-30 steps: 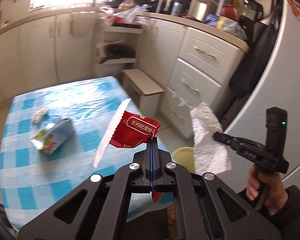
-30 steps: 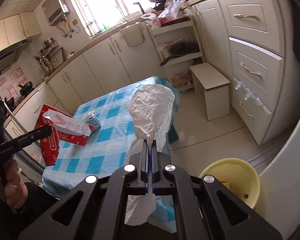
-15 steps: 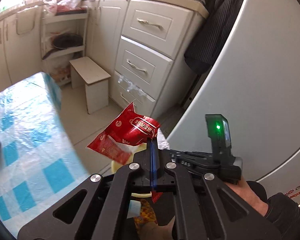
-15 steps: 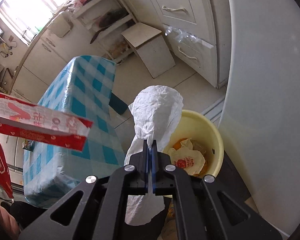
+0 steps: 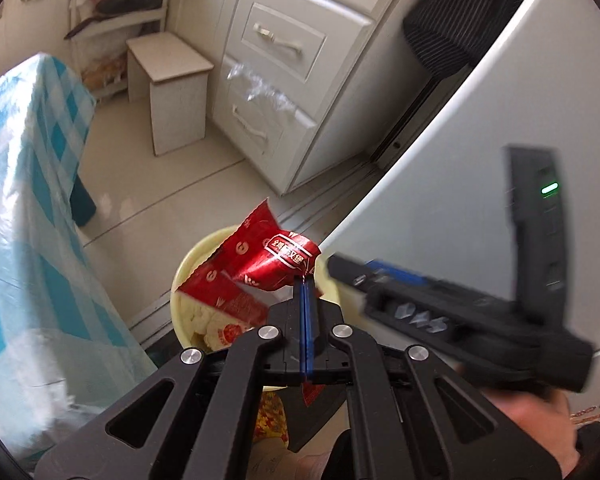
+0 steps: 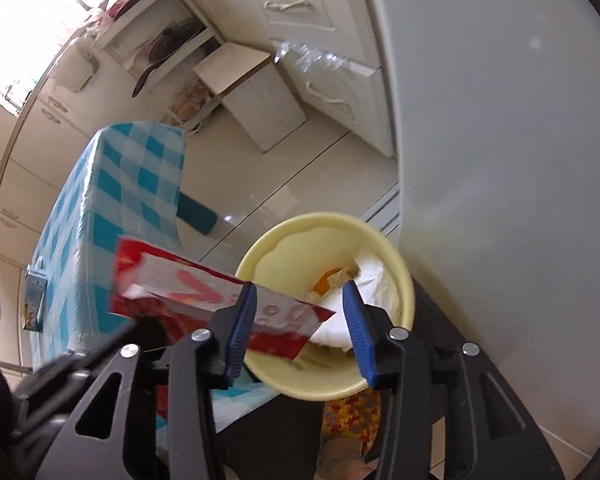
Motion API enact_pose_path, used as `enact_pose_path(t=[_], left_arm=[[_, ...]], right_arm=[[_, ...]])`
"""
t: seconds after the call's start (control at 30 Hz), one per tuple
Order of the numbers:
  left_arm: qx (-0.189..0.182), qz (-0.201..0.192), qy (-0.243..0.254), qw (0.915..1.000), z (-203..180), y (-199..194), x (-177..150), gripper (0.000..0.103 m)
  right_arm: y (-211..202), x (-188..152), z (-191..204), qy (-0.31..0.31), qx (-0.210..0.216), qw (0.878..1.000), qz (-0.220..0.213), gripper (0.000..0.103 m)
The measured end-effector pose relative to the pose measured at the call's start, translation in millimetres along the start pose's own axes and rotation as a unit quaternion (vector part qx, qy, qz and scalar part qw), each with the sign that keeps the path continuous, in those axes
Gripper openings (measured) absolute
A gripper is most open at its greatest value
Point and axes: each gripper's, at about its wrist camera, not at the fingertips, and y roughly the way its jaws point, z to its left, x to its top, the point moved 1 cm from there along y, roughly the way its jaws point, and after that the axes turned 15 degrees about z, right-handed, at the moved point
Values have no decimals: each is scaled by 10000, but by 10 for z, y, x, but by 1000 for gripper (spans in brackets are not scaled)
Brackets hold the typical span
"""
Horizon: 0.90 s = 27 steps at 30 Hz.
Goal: Collect trash
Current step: 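Carry the red bag and white bag to the yellow bucket and open both grippers, then move both grippers back over the table toward the milk carton and tissue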
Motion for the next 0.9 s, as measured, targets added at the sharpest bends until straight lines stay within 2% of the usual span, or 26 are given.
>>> enact_pose_path(t=[0.3, 0.37, 0.53, 0.6, 0.9], left_arm=[[429, 385, 46, 9983, -39, 493, 15, 2], [498, 428, 93, 9978, -51, 554, 36, 8], [640, 415, 96, 9970, -62, 600, 43, 37], [672, 395, 76, 9969, -62, 602, 49, 43], [812, 301, 79, 9962, -60, 440, 0, 60]], right_arm=[[-244, 53, -60, 103, 106, 9978, -642, 58], [-260, 72, -49, 105, 166, 9974, -691, 60], [-259, 89, -42, 60, 247, 9972, -704, 63], [-261, 91, -39, 67, 261, 9971, -713, 64], [-279, 86, -10, 61, 264, 9964, -801, 66]])
